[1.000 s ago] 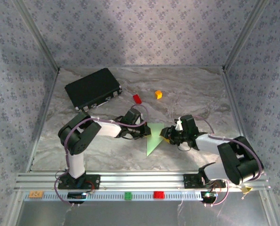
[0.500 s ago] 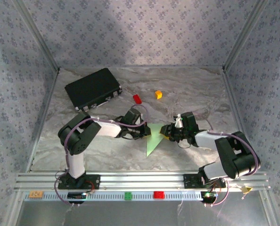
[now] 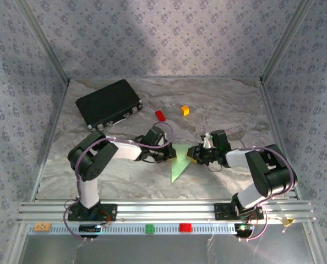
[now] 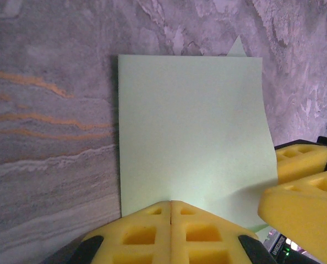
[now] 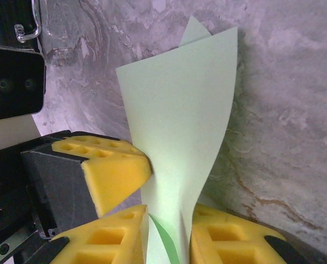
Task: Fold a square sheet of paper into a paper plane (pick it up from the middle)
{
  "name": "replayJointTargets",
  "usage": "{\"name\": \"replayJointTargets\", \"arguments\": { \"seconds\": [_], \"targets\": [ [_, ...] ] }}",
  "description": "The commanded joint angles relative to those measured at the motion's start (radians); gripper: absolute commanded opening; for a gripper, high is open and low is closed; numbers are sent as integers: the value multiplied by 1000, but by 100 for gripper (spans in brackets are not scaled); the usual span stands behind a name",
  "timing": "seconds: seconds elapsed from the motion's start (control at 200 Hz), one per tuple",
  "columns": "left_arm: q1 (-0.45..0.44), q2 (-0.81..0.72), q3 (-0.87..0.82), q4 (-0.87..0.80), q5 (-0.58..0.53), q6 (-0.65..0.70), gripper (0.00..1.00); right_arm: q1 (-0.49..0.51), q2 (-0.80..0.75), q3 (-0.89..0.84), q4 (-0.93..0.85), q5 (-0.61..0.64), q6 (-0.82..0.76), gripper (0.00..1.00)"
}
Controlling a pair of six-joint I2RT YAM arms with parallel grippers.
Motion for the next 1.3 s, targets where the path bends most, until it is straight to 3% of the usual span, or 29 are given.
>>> {"name": "replayJointTargets", "arguments": {
  "seconds": [0.0,0.425,0.555,0.65,0.84,1.034,1.294],
  "targets": [
    [-1,-10,-12,-88,5,13,0,-11,25,21,12,-36,-35,23],
    [0,-23,-7,-92,5,20,0,-28,20,21,-19,-25,-47,8],
    [1,-46,-2,-101,16,34,6,-28,20,24,-26,-19,-41,3],
    [0,-84,13,-141,2,62,18,-24,8,16,-26,-7,-12,2],
    [-12,-163,42,-247,-76,138,35,-2,-55,-19,-28,91,115,1],
    [-78,-212,77,-363,-193,248,37,13,-110,-51,-7,157,263,0],
    [-226,-218,144,-506,-385,412,40,28,-157,-48,-46,190,306,0]
  ]
}}
